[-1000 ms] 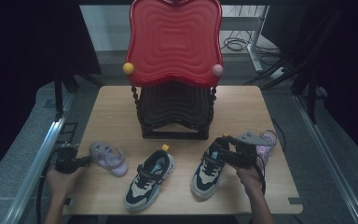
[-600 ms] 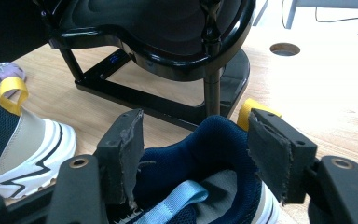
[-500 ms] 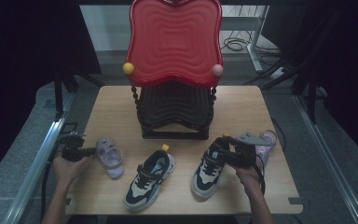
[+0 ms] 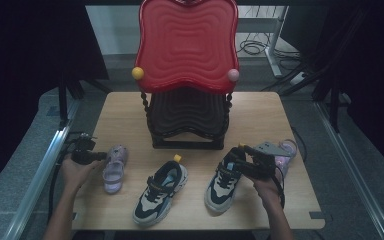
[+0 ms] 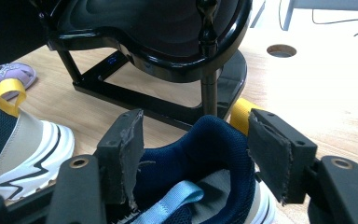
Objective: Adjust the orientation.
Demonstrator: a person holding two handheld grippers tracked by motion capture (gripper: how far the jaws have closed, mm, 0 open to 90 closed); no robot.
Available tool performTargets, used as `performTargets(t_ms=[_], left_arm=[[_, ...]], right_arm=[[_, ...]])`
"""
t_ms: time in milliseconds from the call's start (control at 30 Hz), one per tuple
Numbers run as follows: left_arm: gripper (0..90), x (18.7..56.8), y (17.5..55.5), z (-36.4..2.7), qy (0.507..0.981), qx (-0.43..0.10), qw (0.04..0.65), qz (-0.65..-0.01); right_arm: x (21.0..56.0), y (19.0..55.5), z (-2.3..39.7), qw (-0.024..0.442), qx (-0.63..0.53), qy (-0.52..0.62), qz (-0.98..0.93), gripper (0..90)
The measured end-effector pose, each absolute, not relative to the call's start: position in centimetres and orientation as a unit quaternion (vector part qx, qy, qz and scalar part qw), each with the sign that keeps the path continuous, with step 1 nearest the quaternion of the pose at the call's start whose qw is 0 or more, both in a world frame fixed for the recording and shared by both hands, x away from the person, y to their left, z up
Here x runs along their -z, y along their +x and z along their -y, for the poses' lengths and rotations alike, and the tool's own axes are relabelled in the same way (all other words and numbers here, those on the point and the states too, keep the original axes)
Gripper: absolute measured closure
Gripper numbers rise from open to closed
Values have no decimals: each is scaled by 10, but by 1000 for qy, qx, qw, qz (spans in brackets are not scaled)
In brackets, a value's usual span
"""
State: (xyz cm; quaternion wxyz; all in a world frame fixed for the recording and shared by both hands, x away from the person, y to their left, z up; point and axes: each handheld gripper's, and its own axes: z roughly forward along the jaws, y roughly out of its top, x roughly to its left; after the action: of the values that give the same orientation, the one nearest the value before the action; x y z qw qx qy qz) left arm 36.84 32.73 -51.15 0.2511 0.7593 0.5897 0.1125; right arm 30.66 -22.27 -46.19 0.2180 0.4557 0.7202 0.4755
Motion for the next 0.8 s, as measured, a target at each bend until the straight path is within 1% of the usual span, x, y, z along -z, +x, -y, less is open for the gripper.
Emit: performTargets(t_ms=[133,300,800], left_arm=[[900,510,374,-322,769,-114,240,-581],[900,506,382,-313,781,-110,244,-565],[900,508,394,-308,787,-98,259,-551]], right_arm=[[463,308,224,219,-474,458,-719,372],[463,307,224,219,-473,457,-721,372],[462,309,224,219,-477,461,-715,373]])
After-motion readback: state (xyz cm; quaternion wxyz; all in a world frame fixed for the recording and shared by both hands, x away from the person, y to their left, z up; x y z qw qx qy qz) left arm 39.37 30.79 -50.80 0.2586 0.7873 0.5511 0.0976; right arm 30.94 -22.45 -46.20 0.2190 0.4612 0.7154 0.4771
